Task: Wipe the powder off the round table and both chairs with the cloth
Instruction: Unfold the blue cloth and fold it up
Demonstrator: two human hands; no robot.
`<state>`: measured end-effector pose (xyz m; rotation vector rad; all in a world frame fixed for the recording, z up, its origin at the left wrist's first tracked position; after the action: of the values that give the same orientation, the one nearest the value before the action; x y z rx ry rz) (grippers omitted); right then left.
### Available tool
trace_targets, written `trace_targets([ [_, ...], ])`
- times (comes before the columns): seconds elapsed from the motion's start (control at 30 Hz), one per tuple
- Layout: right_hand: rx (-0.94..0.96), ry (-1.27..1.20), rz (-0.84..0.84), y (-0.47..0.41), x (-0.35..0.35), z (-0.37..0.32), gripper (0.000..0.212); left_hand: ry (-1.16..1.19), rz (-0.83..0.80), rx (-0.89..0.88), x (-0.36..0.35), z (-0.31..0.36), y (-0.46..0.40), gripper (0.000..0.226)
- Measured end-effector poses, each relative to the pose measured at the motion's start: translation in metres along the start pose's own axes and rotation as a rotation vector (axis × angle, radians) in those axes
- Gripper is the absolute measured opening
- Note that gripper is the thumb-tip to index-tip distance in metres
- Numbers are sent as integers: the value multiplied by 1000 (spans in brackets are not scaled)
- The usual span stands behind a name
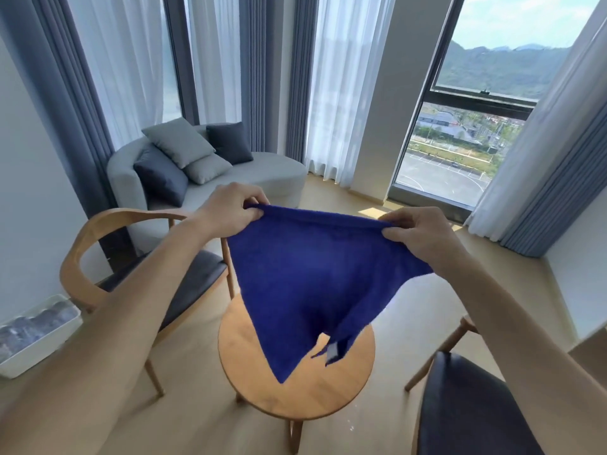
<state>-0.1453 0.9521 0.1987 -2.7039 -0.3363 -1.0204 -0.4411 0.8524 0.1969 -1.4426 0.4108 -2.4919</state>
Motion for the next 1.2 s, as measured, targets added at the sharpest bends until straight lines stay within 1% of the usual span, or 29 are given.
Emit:
trace_targets([
  [0.03,102,169,28,-1,-2,-1,22,-16,11,-11,0,-1,0,19],
  [0.07,161,275,33,-1,-5,0,20,-35,23,-19,0,-2,0,17],
  [0.17,152,398,-20,-3,-8,9,18,-82,39,-44,4,-5,0,16],
  [0.27,142,479,-36,-3,-10,14,24,-96,53,-60,9,-9,2,15],
  [0.33,141,421,-77,-2,-9,12,25,-111,62,-75,9,-9,3,15],
  [0.37,130,363,-132,-2,-6,11,23,-116,67,-75,9,-11,4,15],
  [0.43,100,212,-311,1,3,10,14,-119,80,-56,11,-16,7,14],
  [0.5,101,139,-447,4,12,10,17,-112,82,-34,12,-21,9,11],
  [0.53,109,161,-462,4,15,10,20,-113,76,-29,12,-23,10,9],
  [0.6,128,268,-409,2,16,11,22,-132,60,-16,10,-25,10,9],
  [0.67,146,371,-303,-1,16,12,21,-145,66,7,8,-27,11,16],
  [0.73,143,410,-190,-2,16,14,16,-106,109,28,9,-30,13,20],
  [0.8,135,375,-95,-3,18,18,14,-12,125,64,11,-33,14,26],
  [0.87,82,233,-51,-2,18,23,15,155,80,113,11,-37,15,36],
  [0.93,-23,31,-91,0,18,29,15,344,10,162,8,-38,17,53],
  [1.0,-107,-118,-237,3,17,33,15,463,-50,192,6,-38,20,62],
  [1.03,-121,-162,-328,5,17,34,15,497,-68,194,5,-39,22,62],
  [1.07,-119,-187,-396,6,18,35,20,521,-79,194,3,-40,23,60],
  [1.1,-113,-185,-425,6,19,36,27,540,-85,197,2,-41,23,58],
  [1.13,-104,-156,-416,5,20,38,32,556,-85,202,1,-42,24,56],
  [1.2,-84,-99,-348,4,21,40,35,568,-81,214,0,-44,25,45],
])
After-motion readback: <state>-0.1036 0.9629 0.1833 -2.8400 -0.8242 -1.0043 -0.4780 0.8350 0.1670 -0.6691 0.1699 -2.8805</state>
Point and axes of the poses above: each hand's wrist, its own y-axis away from the middle knuckle, its own x-axis out of the back of the hand, z = x × y, the point moved 3 cm from there along -y, towards the middle knuckle, and after that the axes turned 9 degrees about -x, right-handed, at the moved point
